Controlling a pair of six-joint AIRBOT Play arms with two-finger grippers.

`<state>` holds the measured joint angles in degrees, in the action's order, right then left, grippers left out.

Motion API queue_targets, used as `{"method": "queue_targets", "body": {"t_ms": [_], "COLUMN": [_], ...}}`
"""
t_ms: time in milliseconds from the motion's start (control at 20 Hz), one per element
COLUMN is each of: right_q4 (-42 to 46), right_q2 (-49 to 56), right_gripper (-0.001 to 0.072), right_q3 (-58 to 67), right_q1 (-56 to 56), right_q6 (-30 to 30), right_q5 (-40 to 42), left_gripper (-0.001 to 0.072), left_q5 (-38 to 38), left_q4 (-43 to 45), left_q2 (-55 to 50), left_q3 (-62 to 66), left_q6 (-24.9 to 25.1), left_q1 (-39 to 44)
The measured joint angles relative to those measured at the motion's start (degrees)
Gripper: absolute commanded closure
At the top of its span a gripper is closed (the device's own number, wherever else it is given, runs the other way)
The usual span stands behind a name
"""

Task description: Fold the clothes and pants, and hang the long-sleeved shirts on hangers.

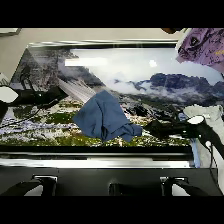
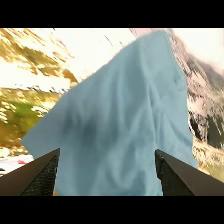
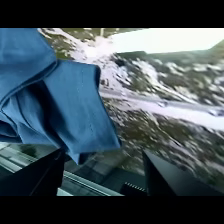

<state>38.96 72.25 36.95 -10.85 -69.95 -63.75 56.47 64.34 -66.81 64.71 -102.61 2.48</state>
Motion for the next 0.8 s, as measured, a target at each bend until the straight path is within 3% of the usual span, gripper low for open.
{"method": "queue_targets", "body": {"t_ms": [250, 350, 500, 700, 800], "right_q4": [-8.0, -10.5, -12.5, -12.4, -12.7], "right_q2": [7.3, 9.2, 11.4, 12.9, 13.2], "right_gripper": [0.0159, 0.0198, 0.0317, 0.0682, 0.0683], "right_q3": [-0.9, -1.0, -1.1, -1.1, -1.1], "right_q1": [0.0, 0.0, 0.1, 2.8, 4.3], "right_q6": [6.6, 8.3, 9.7, 10.9, 11.3], "right_q5": [1.1, 0.5, 0.2, 0.2, -0.1], "left_gripper": [0.0034, 0.0034, 0.0034, 0.0034, 0.0034], "left_q5": [-0.3, -0.3, -0.1, 0.2, 0.3], "left_q4": [0.2, 0.3, 0.3, 0.3, 0.2], "left_q2": [0.1, 0.1, 0.1, 0.1, 0.1], "left_q3": [0.0, -0.1, -0.4, -2.3, -4.3], "left_q6": [-0.5, -2.2, -4.0, -4.5, -4.5], "left_q1": [-1.8, -3.0, -5.0, -7.3, -8.4]}}
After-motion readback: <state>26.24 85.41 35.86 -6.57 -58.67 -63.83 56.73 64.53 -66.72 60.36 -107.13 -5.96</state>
